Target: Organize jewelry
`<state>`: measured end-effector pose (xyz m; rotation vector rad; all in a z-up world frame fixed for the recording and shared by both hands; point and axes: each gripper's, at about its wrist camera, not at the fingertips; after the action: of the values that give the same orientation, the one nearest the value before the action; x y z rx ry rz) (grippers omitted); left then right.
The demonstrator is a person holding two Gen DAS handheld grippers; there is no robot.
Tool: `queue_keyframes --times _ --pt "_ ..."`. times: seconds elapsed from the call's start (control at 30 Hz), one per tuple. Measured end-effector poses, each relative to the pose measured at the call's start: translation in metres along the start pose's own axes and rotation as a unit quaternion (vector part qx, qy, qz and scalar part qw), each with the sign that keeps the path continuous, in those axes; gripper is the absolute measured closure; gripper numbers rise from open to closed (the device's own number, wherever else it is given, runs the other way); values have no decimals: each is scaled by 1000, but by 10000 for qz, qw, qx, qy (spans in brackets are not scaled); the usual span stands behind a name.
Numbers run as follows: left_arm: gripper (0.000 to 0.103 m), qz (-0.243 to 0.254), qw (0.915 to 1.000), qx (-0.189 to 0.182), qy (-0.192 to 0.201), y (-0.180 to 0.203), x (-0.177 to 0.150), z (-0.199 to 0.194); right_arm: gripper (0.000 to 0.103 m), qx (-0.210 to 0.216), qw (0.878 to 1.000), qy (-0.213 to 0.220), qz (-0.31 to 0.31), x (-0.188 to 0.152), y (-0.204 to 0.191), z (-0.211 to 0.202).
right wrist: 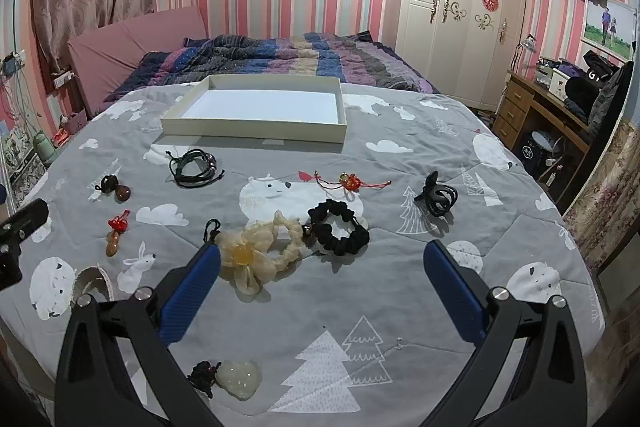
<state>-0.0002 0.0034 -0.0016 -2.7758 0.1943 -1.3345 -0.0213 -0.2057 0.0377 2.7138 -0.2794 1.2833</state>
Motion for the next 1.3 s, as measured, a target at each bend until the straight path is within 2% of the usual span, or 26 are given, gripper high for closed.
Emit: queue_keyframes --times 1.3 --pt "3 -84 9999 86 -53 -5 -4 4 2 -31 10000 -49 11 -3 0 2"
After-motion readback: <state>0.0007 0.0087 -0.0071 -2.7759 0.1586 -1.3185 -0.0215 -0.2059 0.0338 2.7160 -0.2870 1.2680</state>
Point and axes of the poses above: each gripper's, at about its wrist camera, not at the fingertips, and z roughly the way its jaws point, y to its right, x to its top, and after that the axes turned 1 degree about z, right-handed
